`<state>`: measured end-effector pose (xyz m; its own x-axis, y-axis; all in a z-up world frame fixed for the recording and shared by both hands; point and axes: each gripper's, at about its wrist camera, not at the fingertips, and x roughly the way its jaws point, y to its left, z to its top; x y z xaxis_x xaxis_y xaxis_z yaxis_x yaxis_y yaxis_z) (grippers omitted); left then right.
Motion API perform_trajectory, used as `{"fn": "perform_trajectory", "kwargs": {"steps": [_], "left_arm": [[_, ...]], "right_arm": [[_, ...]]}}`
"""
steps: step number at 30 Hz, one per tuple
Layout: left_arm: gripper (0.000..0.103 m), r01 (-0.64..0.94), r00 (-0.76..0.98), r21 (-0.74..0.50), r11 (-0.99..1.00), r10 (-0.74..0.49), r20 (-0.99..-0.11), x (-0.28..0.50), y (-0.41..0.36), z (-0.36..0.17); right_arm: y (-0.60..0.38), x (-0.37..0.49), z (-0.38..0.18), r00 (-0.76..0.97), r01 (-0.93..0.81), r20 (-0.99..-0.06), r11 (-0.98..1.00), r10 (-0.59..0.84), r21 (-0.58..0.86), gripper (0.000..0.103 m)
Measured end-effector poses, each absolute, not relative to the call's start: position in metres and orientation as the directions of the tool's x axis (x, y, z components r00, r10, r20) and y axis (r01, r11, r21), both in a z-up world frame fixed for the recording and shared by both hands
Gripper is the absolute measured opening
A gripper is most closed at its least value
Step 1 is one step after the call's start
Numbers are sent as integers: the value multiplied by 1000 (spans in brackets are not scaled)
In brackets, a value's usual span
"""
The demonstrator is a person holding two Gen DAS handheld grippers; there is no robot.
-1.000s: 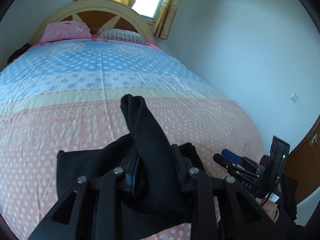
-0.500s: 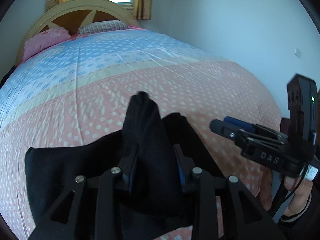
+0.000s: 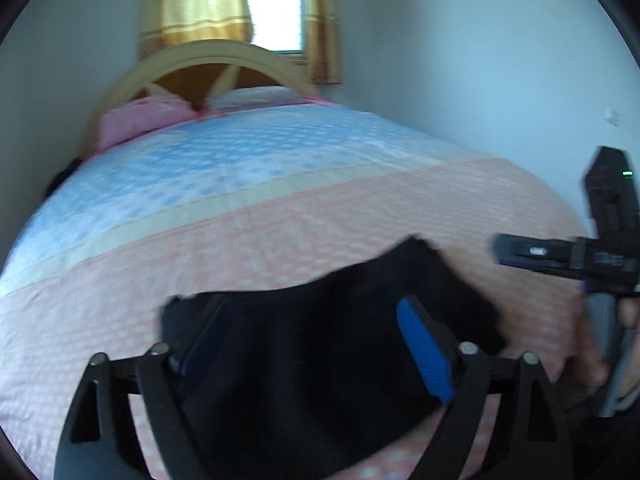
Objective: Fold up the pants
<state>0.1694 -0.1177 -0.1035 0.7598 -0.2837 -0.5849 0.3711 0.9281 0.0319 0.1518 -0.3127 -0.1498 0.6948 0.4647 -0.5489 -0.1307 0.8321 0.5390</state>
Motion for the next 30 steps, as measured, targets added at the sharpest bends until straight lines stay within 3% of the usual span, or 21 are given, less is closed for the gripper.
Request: {"fn": "perform_trajectory", "kwargs": {"steps": [3,11,13,14,16,20,25,30], "left_arm": [[93,269,779,18,963,-207,-592,179,-85,-112],[94,176,764,-59,983,-174,-621,190,-53,-134],[94,180,751,-69,981,-183,-634,193,-54,-140],[94,184,746,-77,980,-190,-638,194,-53,-142],[94,187,740,-89,978,-200,-642,198,-50,-145],[97,188,745,-91,978,-202,-636,205,-50,-147],[100,200,695,-98,975,-212,-687,218,-54,-163],[100,202,696,-83,976,-203,-689,218,-56,-165]], "right_arm": [[-290,155,-151,658,-136,-590,844,468,518,69],[-263,178,-163,572,-65,-719,896,395,440,68],[-261,176,-165,567,-82,-721,898,399,432,47],[-261,173,-164,566,-103,-709,890,420,444,27],[-265,164,-155,595,-147,-657,866,463,478,15],[-282,149,-146,643,-186,-592,849,486,494,15],[-310,162,-193,584,-57,-683,861,439,505,15],[-311,156,-189,593,-78,-676,867,437,492,16]]}}
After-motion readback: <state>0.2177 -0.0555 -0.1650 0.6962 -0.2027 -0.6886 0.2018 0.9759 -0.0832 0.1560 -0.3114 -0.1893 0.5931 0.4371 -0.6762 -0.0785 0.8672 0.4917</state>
